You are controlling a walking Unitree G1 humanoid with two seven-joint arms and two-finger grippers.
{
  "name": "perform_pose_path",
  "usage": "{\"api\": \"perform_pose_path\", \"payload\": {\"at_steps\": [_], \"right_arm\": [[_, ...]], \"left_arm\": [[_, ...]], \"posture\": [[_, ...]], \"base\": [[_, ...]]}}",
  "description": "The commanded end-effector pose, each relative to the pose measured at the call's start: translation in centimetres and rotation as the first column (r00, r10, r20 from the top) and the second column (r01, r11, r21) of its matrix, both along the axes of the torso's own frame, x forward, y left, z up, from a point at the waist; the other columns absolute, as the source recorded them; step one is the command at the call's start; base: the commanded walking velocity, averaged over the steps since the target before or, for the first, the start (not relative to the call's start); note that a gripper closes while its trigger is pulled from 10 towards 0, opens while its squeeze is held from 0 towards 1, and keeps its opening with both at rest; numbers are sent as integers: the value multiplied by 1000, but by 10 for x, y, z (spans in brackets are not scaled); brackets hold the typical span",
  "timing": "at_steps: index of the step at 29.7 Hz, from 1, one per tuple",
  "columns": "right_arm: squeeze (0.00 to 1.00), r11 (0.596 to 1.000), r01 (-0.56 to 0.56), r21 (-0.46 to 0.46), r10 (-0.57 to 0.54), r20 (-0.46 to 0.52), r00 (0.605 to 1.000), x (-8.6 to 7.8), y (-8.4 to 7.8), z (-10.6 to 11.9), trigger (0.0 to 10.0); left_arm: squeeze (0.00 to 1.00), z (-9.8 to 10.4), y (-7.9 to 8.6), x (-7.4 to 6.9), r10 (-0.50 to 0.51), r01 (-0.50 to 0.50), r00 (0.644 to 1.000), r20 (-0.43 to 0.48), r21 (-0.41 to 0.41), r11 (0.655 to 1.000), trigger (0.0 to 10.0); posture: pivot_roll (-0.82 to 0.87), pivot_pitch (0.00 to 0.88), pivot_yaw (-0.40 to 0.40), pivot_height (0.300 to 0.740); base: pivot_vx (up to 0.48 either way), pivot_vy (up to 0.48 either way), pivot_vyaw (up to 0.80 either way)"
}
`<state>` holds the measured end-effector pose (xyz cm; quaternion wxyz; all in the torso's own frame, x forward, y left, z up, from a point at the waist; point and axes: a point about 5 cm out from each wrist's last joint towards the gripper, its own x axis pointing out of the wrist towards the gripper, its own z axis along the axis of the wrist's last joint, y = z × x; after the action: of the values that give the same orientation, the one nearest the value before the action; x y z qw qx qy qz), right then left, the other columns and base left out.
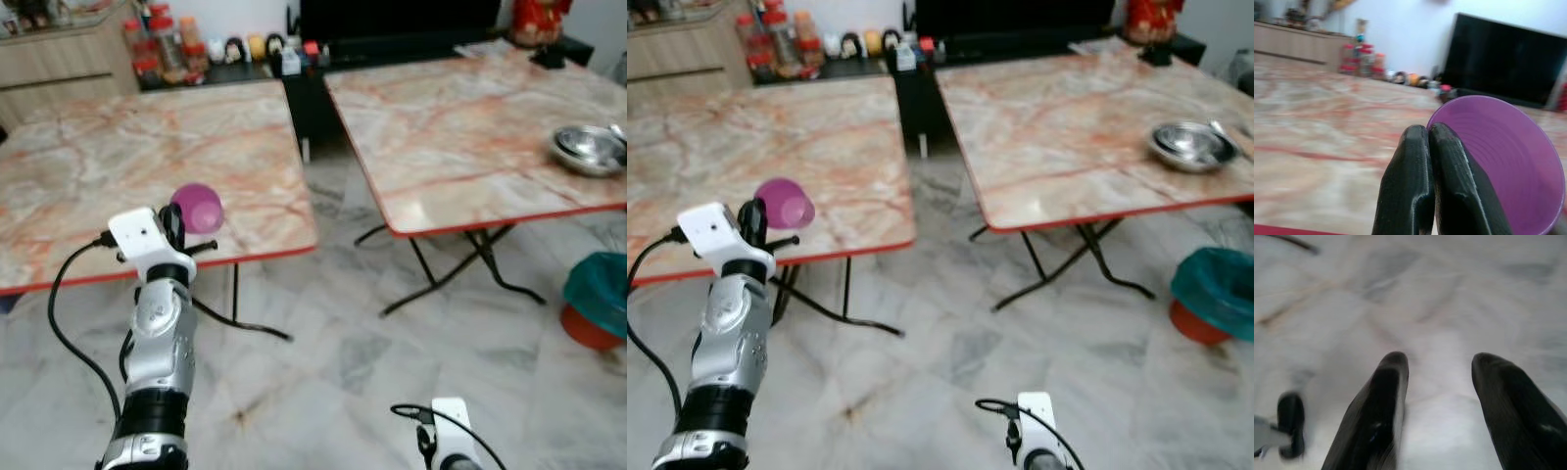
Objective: Setting the table
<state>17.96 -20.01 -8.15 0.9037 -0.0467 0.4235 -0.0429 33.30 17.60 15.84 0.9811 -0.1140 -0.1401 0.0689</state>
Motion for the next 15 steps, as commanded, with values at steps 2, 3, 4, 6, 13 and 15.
{"api": "perform_pose_path", "payload": {"at_steps": [2,3,4,6,13,15], "right_arm": [[0,1000,-9,13,9,20,1000,6,7,2,10000],[0,1000,-10,13,10,20,1000,6,7,2,10000],[0,1000,-11,13,11,19,1000,6,7,2,10000],[0,1000,-14,13,14,18,1000,6,7,2,10000],[0,1000,-20,12,19,16,1000,6,7,2,10000],[0,1000,-19,11,18,18,1000,6,7,2,10000]], "left_arm": [[0,8,7,2,17,-17,1000,24,12,1000,10000],[0,8,7,2,16,-17,1000,24,12,1000,10000],[0,8,7,2,15,-16,1000,24,13,1000,10000],[0,8,6,2,11,-11,1000,24,15,1000,10000],[0,9,2,3,-23,23,1000,18,8,1000,10000],[0,9,2,3,-20,19,999,25,17,1000,10000]], "posture": [[23,0,50,740],[23,0,50,740],[24,0,49,740],[25,0,49,740],[28,0,46,740],[27,5,46,740]], "base": [[0,-472,0],[0,-472,0],[0,-472,0],[0,-472,0],[0,-134,0],[206,0,0]]}}
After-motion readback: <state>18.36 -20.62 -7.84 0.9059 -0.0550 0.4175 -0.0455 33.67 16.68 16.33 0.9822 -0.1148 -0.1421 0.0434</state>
